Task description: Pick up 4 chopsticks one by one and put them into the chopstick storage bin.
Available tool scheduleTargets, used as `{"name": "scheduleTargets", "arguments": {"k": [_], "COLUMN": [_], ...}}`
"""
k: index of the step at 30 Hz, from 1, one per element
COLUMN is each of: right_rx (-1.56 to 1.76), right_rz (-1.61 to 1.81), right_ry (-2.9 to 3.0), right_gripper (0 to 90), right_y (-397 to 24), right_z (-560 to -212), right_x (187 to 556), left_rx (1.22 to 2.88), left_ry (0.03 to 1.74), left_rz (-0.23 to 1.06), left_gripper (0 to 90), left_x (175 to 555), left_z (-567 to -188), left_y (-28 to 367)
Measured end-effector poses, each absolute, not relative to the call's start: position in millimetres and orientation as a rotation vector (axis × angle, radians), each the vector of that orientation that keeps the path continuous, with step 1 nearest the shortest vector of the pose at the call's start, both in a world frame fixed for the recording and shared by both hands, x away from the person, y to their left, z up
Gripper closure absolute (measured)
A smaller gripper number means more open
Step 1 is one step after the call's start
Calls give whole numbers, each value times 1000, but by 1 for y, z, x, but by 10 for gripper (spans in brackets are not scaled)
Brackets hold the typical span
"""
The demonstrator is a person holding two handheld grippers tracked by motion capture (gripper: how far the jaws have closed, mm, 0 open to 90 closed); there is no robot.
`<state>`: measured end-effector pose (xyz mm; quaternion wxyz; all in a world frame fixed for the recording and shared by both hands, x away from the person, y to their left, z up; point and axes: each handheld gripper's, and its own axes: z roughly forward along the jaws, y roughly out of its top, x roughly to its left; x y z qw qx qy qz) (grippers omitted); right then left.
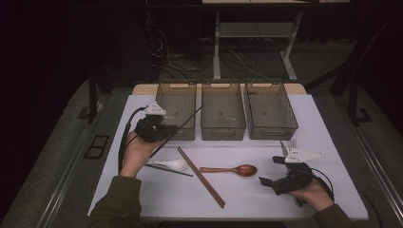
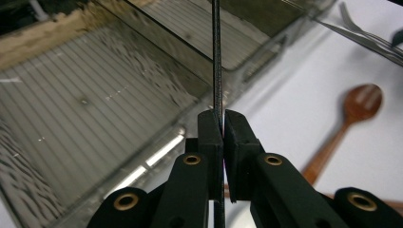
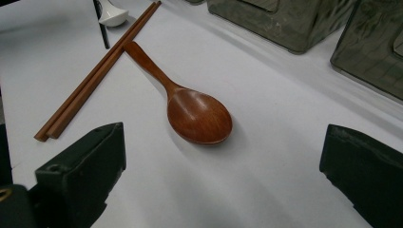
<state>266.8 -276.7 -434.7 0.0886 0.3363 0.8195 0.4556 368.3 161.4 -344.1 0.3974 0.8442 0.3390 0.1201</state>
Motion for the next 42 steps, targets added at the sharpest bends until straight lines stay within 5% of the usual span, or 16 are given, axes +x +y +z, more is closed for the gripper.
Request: {"name": "scheduleTargets", "arguments": {"k": [23, 42], "right_rx": [1009, 1005], "right_rz": [1376, 1389], "right_ry": [2429, 2427], "right_gripper": [13, 13], "right_y": [-277, -278], "right_z": [-434, -434], "right_x": [267, 267], "left_rx": [2111, 2172], "left_ry": [1097, 1212], "left_rz": [372, 447], "left_gripper": [854, 854], "left_x": [452, 493], "left_z": [-330, -362], "left_y": [158, 162]}}
